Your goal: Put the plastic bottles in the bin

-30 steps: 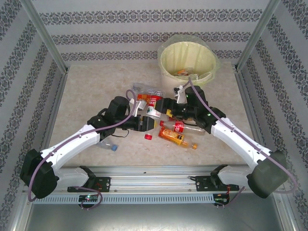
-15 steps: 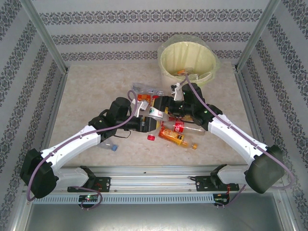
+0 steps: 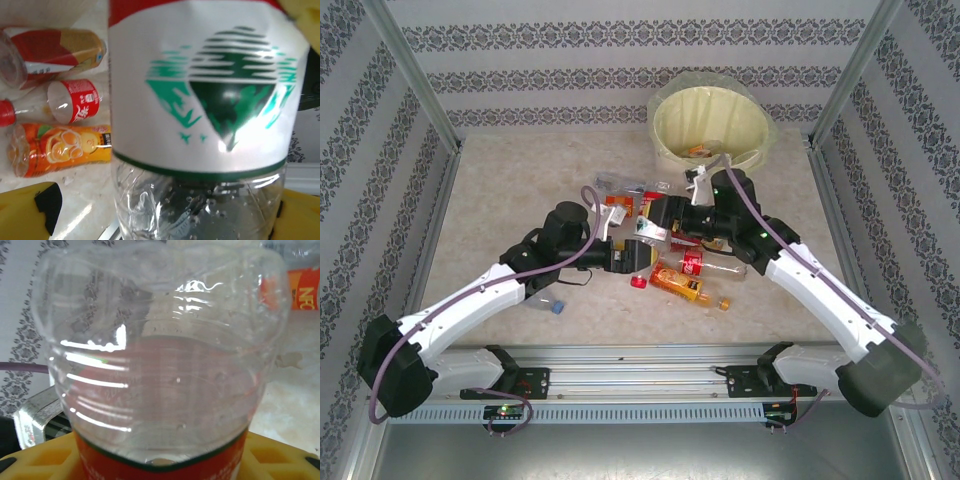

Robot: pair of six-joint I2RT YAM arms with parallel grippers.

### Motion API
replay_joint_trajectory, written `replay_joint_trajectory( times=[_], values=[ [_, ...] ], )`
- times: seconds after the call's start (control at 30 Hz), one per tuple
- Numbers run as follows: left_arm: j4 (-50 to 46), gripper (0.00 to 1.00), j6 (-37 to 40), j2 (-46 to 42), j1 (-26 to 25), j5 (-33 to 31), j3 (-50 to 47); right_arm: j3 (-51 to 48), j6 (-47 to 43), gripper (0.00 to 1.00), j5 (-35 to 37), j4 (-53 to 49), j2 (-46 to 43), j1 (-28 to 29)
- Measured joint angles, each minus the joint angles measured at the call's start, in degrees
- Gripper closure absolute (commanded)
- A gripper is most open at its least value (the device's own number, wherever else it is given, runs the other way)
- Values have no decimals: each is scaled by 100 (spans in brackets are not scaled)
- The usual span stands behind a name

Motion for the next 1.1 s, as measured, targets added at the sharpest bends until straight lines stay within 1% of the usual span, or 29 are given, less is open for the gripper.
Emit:
replay_joint_trajectory(
  times=[0.23,0.43,0.53,0.7,1.0,1.1],
  values=[
    [120,0,4,-33,-28,-369,544,660,-402,47,227,-599,-164,-164],
    [125,0,96,-293,-28,-656,848,1458,-826,48,509,-1196,-192,-476],
    [61,0,247,-481,-28,-820,988,2118,-1126,47,782,-1589,-116,-616],
    [-308,0,601,-850,-28,-1185,1287,3198,-1652,49,1285,-1993,144,-837],
    [-765,0,1108,-1204,-28,-1792,1733,4522,-2597,49,2527,-2361,940,-1060],
    [-855,0,1224,-1259,-28,-1926,1762,4769,-2848,49,2874,-2343,1202,-1119]
  ],
)
